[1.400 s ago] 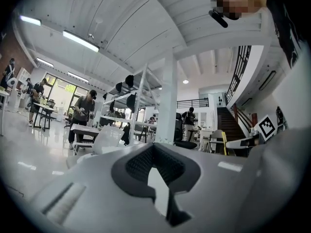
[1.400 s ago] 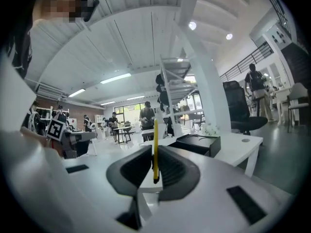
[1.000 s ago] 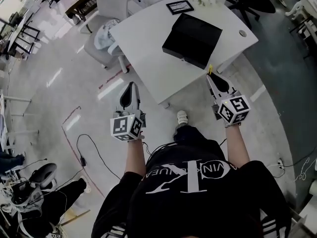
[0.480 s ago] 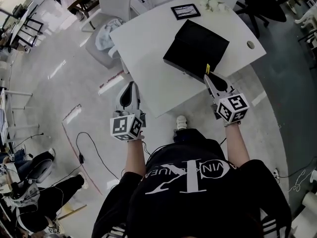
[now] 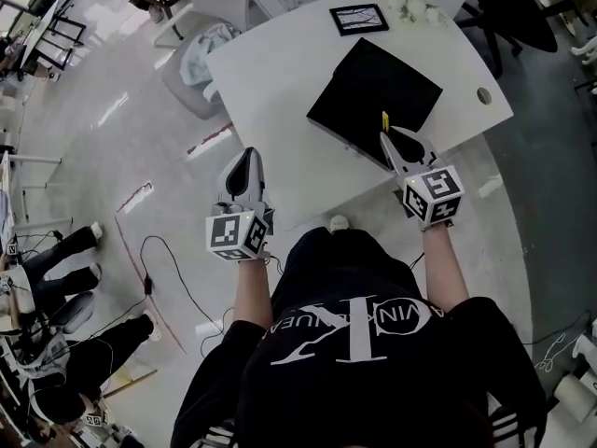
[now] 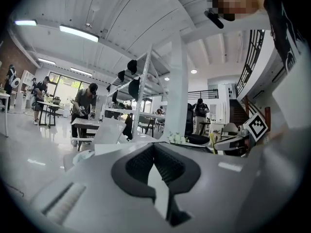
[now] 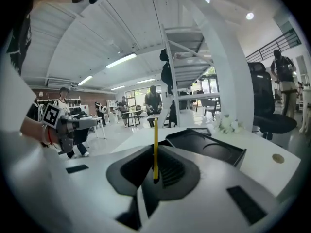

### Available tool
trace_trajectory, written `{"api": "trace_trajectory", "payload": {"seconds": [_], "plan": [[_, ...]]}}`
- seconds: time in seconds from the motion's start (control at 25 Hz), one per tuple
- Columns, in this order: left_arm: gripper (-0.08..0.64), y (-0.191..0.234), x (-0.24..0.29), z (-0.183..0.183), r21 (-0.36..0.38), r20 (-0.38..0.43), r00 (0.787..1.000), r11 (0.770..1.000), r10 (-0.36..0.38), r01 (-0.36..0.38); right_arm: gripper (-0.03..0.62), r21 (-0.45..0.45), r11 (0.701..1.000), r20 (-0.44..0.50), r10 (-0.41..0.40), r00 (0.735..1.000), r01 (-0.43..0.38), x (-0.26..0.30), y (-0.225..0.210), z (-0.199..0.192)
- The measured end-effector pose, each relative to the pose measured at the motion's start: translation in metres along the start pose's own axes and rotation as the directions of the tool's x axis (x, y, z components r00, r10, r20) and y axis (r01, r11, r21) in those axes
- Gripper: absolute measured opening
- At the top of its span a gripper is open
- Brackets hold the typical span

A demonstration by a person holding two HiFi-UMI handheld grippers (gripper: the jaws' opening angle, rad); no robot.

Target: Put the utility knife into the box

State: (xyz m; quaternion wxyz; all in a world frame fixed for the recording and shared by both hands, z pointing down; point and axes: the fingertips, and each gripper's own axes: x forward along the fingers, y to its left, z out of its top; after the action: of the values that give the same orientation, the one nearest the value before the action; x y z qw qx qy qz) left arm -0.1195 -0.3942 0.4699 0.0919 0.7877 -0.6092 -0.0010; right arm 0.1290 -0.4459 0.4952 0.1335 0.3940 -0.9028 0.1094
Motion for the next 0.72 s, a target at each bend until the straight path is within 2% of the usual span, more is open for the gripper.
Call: {"api": "trace_trajectory", "payload": {"seconds": [0.16,0.32,0.52,0.72], "plan": [[0.011,0.001,0.012,0.001,0.0,-0.01,1.0,1.0,-0.012,0.012,0.048,-0.065,0.998,-0.097,-0.007,0.995,0.001,0.011,-0.005,-0.013],[0.011,0.006,0.021,0.002,0.001,-0.022,0.999,1.0,-0.026,0.026,0.048,-0.085,0.996,-0.198,-0.006,0.98,-0.011,0.025,-0.005,-0.027],[0.011,0.014,0.033,0.012,0.005,-0.019,0.999,0.999,-0.045,0.045,0.048,-0.14,0.99,-0.325,-0.013,0.946,-0.035,0.04,-0.002,-0.042],[0.011,0.02,0.04,0.011,-0.004,-0.03,0.998,0.998,-0.057,0.057,0.048,-0.135,0.989,-0.421,0.001,0.907,-0.063,0.052,0.001,-0.056]]}}
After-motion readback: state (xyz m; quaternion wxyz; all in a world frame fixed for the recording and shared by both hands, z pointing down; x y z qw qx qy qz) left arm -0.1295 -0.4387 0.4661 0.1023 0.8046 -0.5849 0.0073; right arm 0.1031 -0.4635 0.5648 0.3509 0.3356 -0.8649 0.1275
